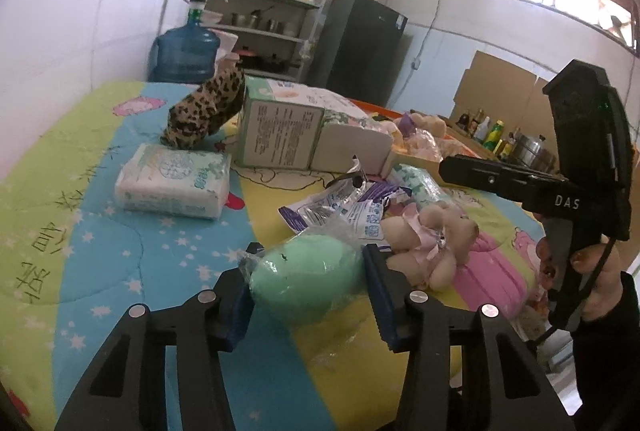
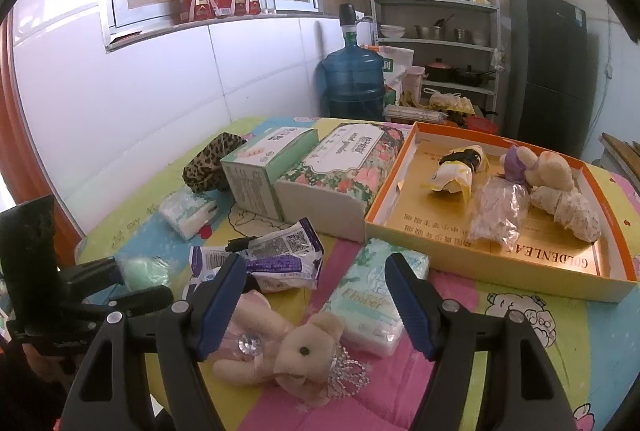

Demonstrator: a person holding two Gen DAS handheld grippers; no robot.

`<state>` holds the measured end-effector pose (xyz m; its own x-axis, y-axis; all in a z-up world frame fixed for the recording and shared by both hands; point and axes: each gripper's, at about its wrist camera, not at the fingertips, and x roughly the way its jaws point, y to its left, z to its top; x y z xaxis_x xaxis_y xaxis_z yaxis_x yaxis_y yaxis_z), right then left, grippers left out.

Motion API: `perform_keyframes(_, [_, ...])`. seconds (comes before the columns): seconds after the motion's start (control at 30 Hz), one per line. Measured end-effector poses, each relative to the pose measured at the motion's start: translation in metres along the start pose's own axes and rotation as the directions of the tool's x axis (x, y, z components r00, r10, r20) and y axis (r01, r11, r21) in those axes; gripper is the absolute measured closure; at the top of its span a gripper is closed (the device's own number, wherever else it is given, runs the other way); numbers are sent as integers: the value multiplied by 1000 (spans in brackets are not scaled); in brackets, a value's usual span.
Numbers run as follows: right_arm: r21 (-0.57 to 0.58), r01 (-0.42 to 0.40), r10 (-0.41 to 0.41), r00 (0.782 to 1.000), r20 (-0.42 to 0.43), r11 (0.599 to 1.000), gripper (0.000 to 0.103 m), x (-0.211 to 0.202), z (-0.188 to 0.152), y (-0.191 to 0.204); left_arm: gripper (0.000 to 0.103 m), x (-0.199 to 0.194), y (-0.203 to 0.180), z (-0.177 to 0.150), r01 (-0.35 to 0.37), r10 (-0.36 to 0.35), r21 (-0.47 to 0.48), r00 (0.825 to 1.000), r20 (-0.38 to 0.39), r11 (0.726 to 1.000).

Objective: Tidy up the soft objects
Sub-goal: 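Lower the left gripper and grasp the green ball in the clear bag, then grasp the white tissue pack with the right gripper while the left gripper lifts the green ball, then carry the green ball and the tissue pack with both grippers over the box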

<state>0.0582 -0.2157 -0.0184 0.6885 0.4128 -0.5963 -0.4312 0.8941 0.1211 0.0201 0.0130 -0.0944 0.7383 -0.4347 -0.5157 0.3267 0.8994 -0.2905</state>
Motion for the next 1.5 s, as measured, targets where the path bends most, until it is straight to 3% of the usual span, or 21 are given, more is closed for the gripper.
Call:
perform_keyframes(0.27, [96, 88, -82, 995, -62, 991, 31, 16, -7, -22, 52, -25, 4, 7, 20, -19, -15, 995, 93, 1000])
perform_keyframes(0.47, [164, 119, -101, 989, -109, 979, 31, 31, -10, -32, 52, -26, 3, 8, 27, -28, 7, 996, 90, 1000])
perform_keyframes(0.73, [157, 187, -157, 970, -186, 970, 31, 46, -8, -32, 52, -24, 9, 8, 50, -50, -1, 995, 89, 999])
perform_keyframes(0.8, [151, 196, -164, 966, -202, 969, 36, 49, -8, -31, 52, -24, 11, 8, 61, -60, -7, 994, 90, 998])
perform_keyframes(0.83, [152, 192, -159, 966, -206, 970, 45, 50, -7, -31, 52, -24, 13, 8, 66, -65, -10, 994, 90, 998])
perform_keyframes(0.97, [158, 198, -167, 968, -186, 967, 51, 47, -6, -29, 52, -22, 16, 9, 82, -80, -19, 993, 89, 996])
perform_keyframes(1.17, [190, 158, -132, 981, -139, 969, 52, 37, -1, -28, 52, -22, 21, 9, 94, -91, -24, 991, 93, 995])
perform_keyframes(1.5, [195, 147, -139, 989, -54, 970, 52, 13, 11, -28, 52, -27, 18, 15, 98, -95, -15, 989, 114, 995])
